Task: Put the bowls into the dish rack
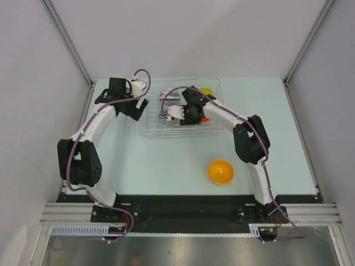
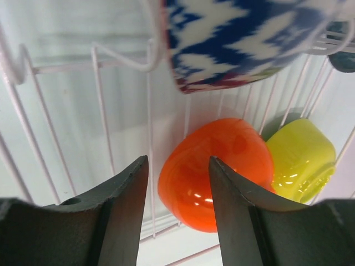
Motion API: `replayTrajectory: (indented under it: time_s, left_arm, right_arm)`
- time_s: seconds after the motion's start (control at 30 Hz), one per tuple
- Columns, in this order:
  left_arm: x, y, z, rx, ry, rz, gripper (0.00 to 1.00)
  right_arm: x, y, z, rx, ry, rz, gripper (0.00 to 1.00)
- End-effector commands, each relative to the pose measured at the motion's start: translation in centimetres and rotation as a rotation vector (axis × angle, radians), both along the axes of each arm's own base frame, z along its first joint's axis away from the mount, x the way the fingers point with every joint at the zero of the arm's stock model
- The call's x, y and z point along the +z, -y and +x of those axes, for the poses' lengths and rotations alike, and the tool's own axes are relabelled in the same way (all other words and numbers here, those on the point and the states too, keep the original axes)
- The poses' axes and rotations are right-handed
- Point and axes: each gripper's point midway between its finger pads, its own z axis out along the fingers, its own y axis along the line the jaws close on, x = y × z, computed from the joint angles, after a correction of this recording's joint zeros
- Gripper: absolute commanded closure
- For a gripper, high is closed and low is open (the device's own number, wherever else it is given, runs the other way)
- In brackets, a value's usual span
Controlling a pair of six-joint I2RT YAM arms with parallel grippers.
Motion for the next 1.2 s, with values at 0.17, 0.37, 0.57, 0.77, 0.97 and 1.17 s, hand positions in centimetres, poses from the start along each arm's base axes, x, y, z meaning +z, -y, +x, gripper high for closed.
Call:
replayTrajectory:
  time_s: [0.17, 0.37, 0.57, 0.77, 0.97, 1.17]
  left_arm:
    - [3.2, -0.6, 0.3, 0.009, 0.088, 0.002, 0.00]
    - [2.9, -0.8, 0.2, 0.010, 0.083, 0.004, 0.00]
    - [2.7, -0.8, 0.2, 0.010, 0.081, 0.002, 0.00]
    - [2.3, -0.9, 0.2, 0.013, 0.076, 0.008, 0.00]
    - [2.1, -1.1, 0.0, 0.021, 0.082, 0.012, 0.00]
    - [1.6, -1.1, 0.1, 0.033, 0.083, 0.002, 0.00]
  right_arm:
    - [1.0, -0.2, 2.9, -0.104, 0.008, 0.084, 0.47]
    - [0.8, 2.0, 3.9, -0.184, -0.017, 0.111, 0.47]
    - [0.8, 3.6, 4.4, -0.232, -0.013, 0.105, 0.47]
    - [2.6, 4.0, 4.1, -0.243, -0.015, 0.151, 0.47]
    - [11.3, 2.1, 1.3, -0.213, -0.011, 0.325, 0.47]
    - [16.1, 4.7, -3.6, -0.276, -0.067, 0.383, 0.46]
